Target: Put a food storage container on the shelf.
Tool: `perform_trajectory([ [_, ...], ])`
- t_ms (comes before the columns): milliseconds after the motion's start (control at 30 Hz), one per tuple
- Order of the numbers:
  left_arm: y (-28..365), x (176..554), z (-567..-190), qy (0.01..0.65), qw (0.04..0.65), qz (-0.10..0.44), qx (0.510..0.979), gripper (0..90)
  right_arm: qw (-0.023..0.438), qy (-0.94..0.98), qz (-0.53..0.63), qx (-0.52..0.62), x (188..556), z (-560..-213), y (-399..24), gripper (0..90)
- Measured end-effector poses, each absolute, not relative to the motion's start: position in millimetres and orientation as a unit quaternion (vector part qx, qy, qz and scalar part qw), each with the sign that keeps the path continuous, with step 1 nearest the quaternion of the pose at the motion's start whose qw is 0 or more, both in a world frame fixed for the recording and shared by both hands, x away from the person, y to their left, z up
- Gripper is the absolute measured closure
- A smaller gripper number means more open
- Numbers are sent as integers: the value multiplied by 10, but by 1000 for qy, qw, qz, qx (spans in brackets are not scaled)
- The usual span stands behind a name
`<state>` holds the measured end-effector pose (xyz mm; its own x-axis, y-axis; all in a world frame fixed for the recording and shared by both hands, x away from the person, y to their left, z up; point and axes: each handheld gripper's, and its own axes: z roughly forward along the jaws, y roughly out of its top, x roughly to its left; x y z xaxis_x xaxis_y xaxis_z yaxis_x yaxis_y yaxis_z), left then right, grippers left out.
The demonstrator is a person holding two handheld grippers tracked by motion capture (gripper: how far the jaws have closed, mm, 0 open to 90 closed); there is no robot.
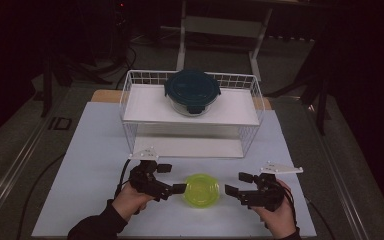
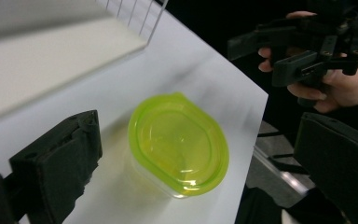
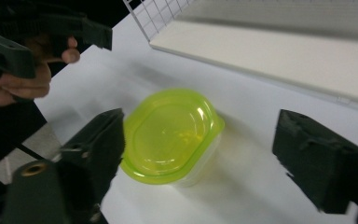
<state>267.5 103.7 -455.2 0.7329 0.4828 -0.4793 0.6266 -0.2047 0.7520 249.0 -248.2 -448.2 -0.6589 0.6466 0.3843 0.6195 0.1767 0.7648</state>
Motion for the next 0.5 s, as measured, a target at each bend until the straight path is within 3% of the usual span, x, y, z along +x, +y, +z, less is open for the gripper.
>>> perform_trajectory([
  [267,998,2767,-4797,428,481,-132,754,145,-62,741,482,464,2605,-4648,-2478,300],
  [500,974,2810,-5005,491,456,-181,720,343,-117,732,445,502,2718,-4823,-2382,376],
])
